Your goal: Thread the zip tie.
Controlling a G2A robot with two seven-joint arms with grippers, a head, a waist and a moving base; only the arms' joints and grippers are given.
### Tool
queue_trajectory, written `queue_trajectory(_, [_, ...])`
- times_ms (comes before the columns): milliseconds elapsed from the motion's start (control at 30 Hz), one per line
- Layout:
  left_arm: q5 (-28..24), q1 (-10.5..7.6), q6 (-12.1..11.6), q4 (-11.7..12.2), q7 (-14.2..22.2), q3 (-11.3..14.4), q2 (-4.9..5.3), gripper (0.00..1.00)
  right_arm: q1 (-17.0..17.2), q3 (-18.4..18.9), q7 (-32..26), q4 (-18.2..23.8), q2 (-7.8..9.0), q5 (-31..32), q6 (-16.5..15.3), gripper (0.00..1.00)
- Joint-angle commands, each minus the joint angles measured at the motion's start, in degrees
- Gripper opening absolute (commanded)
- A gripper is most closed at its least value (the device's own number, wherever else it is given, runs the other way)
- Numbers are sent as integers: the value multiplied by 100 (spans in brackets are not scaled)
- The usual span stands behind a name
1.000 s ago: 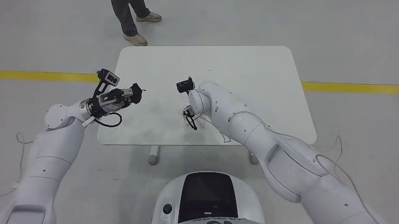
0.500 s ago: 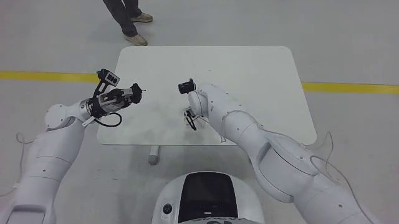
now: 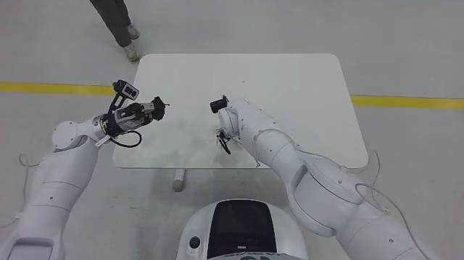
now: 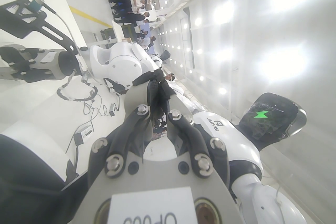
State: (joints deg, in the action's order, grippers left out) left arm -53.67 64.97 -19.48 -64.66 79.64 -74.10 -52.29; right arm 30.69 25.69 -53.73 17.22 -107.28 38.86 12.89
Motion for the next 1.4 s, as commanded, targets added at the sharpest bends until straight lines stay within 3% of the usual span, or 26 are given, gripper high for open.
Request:
queue_trajectory(0, [0,0,0,0,0,0,0,0,-3,11,24,-58,-32,4,-24,29])
queue_trajectory(633, [0,0,0,0,0,0,0,0,-23,71,233,-449,-296,129,-85,20])
queue_trajectory(1367, [0,0,0,0,0,0,0,0,-42,170,94,-797,-412,291,57,23])
